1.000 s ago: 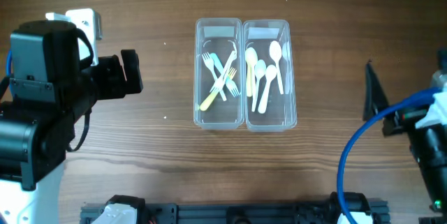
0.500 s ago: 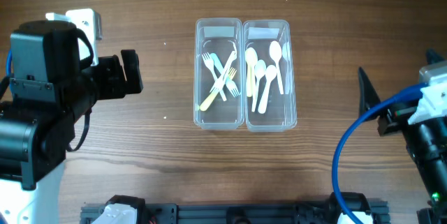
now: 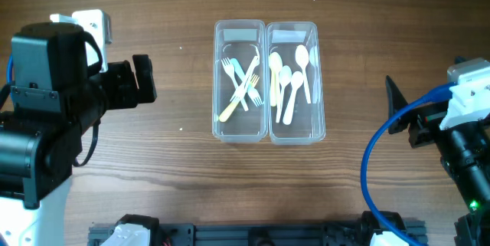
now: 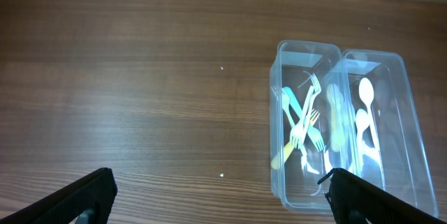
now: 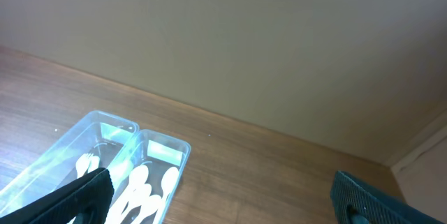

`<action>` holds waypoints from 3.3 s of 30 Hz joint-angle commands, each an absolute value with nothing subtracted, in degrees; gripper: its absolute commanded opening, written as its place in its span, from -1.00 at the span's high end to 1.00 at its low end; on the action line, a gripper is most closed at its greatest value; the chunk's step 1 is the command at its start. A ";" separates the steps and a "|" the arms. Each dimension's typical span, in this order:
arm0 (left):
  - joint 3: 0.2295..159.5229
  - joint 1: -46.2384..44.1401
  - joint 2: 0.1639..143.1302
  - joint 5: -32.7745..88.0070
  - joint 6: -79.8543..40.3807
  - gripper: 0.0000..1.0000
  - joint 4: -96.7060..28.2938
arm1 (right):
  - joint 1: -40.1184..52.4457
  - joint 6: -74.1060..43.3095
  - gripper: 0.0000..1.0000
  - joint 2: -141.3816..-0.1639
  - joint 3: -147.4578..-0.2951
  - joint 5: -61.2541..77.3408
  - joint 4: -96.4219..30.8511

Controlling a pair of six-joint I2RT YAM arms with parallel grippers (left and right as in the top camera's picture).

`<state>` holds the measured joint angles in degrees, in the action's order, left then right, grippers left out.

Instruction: Pack container

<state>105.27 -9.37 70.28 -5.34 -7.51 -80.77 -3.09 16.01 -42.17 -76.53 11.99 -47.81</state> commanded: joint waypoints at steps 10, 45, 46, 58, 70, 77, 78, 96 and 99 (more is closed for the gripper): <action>104.86 -9.15 70.24 -6.11 -6.20 -0.99 -80.68 | -2.92 16.49 -0.99 -42.44 -76.42 12.91 -47.68; 66.98 -1.23 46.96 2.55 -6.68 -0.99 -40.58 | -2.92 16.51 -0.99 -42.44 -76.42 12.91 -47.68; 63.64 -0.95 45.21 2.94 -6.68 -1.00 -38.33 | -2.92 16.51 -1.00 -42.44 -76.42 12.91 -47.68; 27.70 -0.36 18.35 5.34 -6.87 -1.00 -22.52 | -2.92 16.51 -0.99 -42.44 -76.42 12.91 -47.70; 13.67 -0.36 3.44 5.32 -6.85 -0.99 -21.15 | -2.92 16.49 -1.00 -42.44 -76.42 12.91 -47.70; 7.22 -0.36 0.16 4.03 -6.83 -1.00 -10.00 | -2.92 16.47 -1.00 -42.44 -76.42 12.91 -47.70; 6.42 -0.36 0.16 4.05 -6.85 -1.00 -8.88 | -2.92 16.49 -1.00 -42.44 -76.42 12.91 -47.70; 0.32 -0.36 0.16 3.38 -6.39 -0.99 1.08 | -2.92 16.51 -1.00 -42.44 -76.42 12.91 -47.72; 0.32 -0.36 0.16 3.38 -6.39 -1.00 -1.41 | -2.92 16.49 -1.00 -42.44 -76.42 12.91 -47.70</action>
